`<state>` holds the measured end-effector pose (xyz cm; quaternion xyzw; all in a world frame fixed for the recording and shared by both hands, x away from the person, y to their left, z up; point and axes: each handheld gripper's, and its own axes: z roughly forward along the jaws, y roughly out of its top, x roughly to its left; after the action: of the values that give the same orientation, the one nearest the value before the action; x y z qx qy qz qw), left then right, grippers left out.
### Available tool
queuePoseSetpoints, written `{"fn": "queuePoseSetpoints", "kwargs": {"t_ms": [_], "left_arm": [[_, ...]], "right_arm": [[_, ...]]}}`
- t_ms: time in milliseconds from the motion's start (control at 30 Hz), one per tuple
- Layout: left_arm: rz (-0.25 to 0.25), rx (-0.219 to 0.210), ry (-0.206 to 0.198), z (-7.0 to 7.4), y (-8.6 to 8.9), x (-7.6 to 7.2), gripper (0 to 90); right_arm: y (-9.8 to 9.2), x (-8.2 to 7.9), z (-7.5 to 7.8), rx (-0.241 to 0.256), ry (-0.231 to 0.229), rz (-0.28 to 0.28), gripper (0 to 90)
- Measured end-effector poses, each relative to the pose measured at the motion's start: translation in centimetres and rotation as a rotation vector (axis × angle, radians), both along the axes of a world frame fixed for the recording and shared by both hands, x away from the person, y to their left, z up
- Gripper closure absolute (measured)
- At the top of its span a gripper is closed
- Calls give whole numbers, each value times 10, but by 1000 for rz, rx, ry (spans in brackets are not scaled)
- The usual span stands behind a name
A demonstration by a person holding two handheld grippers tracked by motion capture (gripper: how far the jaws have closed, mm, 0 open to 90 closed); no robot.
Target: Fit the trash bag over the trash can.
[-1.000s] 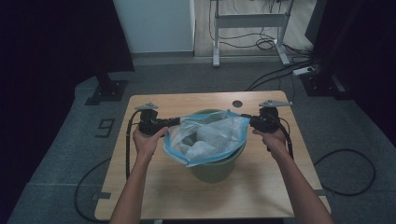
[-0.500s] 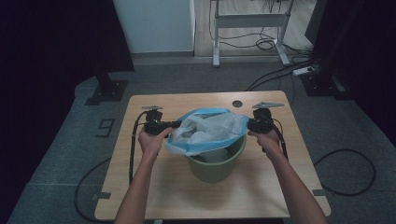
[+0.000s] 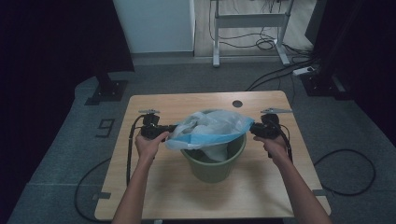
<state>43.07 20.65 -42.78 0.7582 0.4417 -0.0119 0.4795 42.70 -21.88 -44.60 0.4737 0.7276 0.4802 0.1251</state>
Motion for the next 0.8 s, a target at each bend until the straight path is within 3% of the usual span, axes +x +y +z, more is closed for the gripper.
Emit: {"fn": "queuePoseSetpoints", "kwargs": {"t_ms": [33,67,133,233,300,433,600,800], "left_arm": [[0,0,0,0,0,0,890],[-1,3,-17,1,-1,-1,889],[-2,4,-34,1,-1,-3,889],[4,6,-66,3,-1,-5,890],[7,9,-77,4,0,-6,891],[11,14,-88,6,1,-7,891],[13,17,-87,7,1,-8,892],[9,18,-81,7,1,-7,892]], "right_arm": [[0,0,0,0,0,0,669],[-9,-9,10,15,-44,-50,587],[-17,-17,21,34,-78,-53,558],[-26,-30,40,18,-122,-49,482],[-30,-42,53,18,-152,-20,476],[-23,-68,70,5,-213,126,438],[3,-93,83,-26,-259,302,400],[40,-101,87,-59,-271,487,392]]}}
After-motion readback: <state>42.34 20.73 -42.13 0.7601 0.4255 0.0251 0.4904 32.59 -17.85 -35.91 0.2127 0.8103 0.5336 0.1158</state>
